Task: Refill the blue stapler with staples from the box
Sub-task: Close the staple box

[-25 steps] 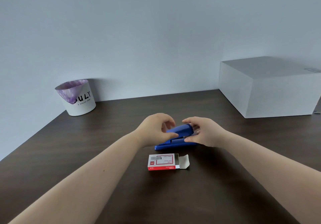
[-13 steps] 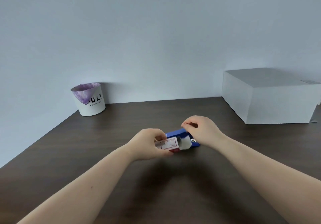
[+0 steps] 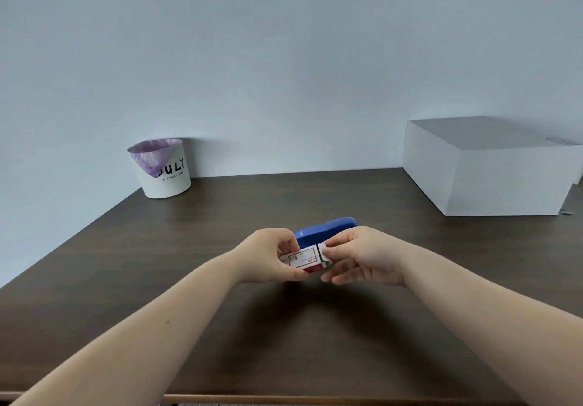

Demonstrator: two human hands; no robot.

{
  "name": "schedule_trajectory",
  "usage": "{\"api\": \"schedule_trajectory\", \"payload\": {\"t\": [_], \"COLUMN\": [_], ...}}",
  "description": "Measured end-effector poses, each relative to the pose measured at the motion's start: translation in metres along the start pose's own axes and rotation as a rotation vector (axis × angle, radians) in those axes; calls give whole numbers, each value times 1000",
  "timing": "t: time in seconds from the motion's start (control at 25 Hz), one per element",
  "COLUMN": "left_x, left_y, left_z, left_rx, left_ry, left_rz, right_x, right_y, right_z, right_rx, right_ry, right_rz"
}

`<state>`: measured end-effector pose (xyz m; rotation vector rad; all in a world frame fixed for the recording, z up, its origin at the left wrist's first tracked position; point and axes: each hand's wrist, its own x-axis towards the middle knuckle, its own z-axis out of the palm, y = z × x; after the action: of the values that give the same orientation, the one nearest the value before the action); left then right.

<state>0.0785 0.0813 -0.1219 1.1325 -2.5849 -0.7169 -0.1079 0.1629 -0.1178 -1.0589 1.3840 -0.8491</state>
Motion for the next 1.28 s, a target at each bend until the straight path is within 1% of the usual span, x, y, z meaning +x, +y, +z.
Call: {"api": "schedule_trajectory", "payload": {"t": [0.08, 0.2, 0.32, 0.48, 0.72, 0.96, 1.2, 1.28], "left_x": [1, -1, -1, 1, 2, 0, 1, 1], "left_y": [1, 1, 2, 5, 3, 0, 2, 2], "left_z": [0, 3, 5, 6, 7, 5, 4, 5], "left_rx": [9, -4, 4, 19, 31, -56, -15, -5], "left_ry": [-13, -23, -28, -42, -42, -69, -80, -76], "left_rz": [8, 7, 13, 15, 21, 2, 11, 18], "right_x": [1, 1, 2, 2, 4, 9, 11, 11], "right_y": [2, 4, 4, 5, 6, 6, 9, 9], "right_z": [0, 0, 1, 0, -2, -2, 3, 2], "right_rx": [1, -7, -89, -208, -210, -151, 8, 7], "right_ry": [40, 31, 36, 75, 61, 40, -13, -12], "right_rz": [-13, 21, 37, -5, -19, -32, -83, -88]}}
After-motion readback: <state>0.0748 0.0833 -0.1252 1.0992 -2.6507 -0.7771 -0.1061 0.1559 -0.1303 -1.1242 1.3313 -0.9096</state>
